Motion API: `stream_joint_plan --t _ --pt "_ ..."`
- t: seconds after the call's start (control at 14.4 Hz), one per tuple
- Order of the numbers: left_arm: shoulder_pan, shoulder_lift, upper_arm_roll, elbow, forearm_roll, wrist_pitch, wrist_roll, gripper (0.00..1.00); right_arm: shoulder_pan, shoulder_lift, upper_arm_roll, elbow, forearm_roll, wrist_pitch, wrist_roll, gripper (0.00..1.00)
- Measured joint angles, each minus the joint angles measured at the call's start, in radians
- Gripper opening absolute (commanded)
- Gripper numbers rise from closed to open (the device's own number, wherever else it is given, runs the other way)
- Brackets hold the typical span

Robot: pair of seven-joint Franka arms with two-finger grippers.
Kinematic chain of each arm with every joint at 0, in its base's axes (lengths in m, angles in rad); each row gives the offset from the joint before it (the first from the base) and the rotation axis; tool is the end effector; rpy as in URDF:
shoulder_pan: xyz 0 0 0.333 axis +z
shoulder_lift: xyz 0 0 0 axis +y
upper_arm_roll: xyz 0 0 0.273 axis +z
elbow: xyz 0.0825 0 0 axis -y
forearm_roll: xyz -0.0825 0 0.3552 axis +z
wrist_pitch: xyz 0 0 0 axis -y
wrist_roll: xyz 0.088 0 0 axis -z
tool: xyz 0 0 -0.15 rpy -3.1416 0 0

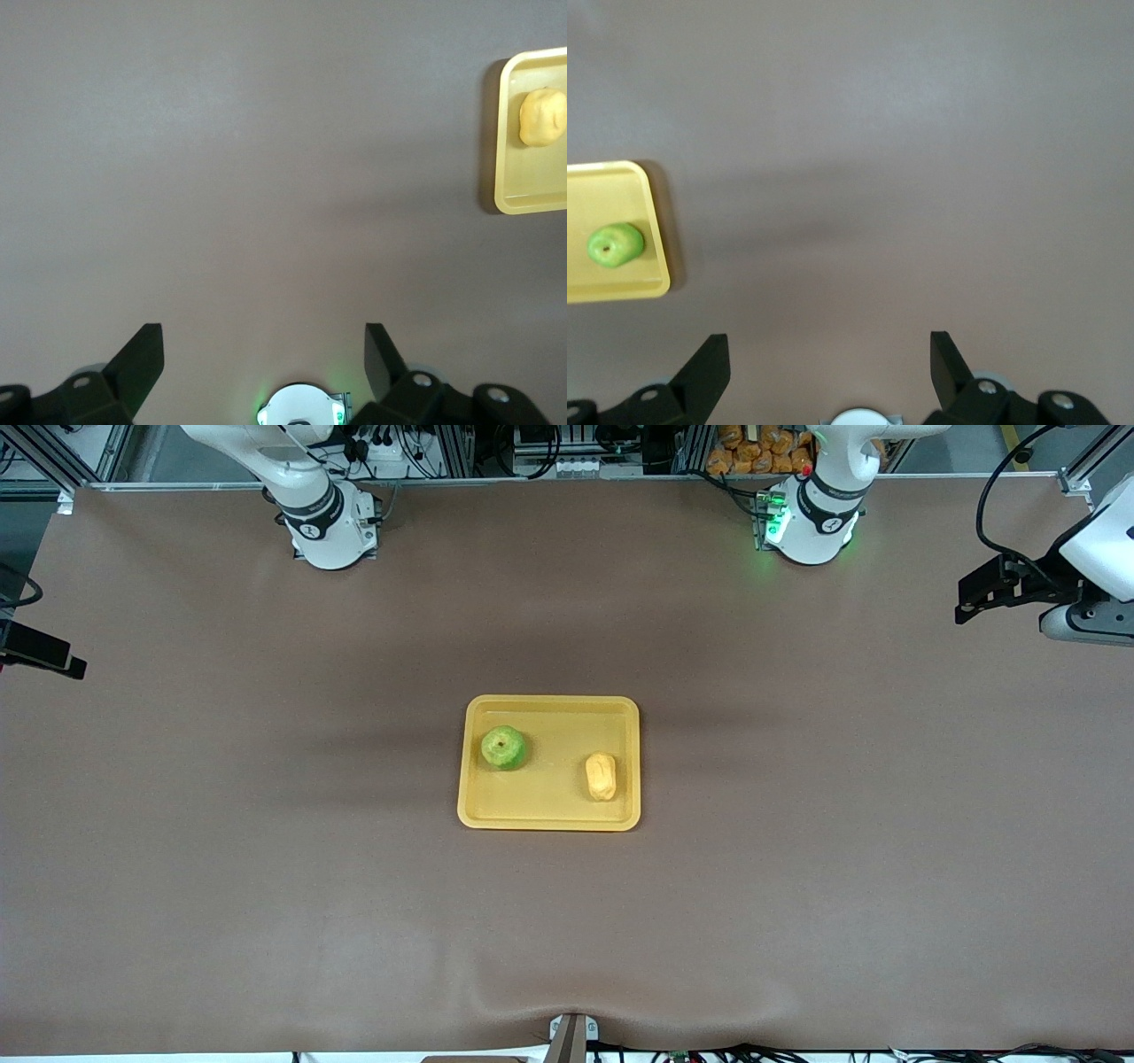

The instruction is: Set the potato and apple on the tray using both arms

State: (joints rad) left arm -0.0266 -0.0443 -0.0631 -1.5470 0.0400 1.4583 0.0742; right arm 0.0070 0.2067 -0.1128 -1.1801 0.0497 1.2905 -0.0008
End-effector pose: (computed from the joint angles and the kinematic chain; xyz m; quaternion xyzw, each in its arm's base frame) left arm 0.4989 -0.0391 0.5622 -0.9963 0.0800 0.0221 0.0215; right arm 0.5422 -0.0423 0.5722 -0.9977 0.0460 0.0468 0.0151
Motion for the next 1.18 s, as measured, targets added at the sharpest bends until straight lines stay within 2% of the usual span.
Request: stream_joint_plan --t 0.21,0.35,1.18 --pt "0.005 0.000 0.005 0.000 0.029 -0.001 0.078 1.00 0.003 -0.132 -0.005 -0.195 0.000 0.092 0.000 1.00" --pt "0.012 0.000 0.007 0.000 0.032 -0.001 0.097 1.00 0.004 -0.181 -0.013 -0.255 0.000 0.111 -0.001 1.00" --pt "0.027 0.000 -0.005 -0.007 0.032 -0.003 0.028 1.00 0.021 -0.224 -0.030 -0.305 -0.002 0.158 -0.005 1.00"
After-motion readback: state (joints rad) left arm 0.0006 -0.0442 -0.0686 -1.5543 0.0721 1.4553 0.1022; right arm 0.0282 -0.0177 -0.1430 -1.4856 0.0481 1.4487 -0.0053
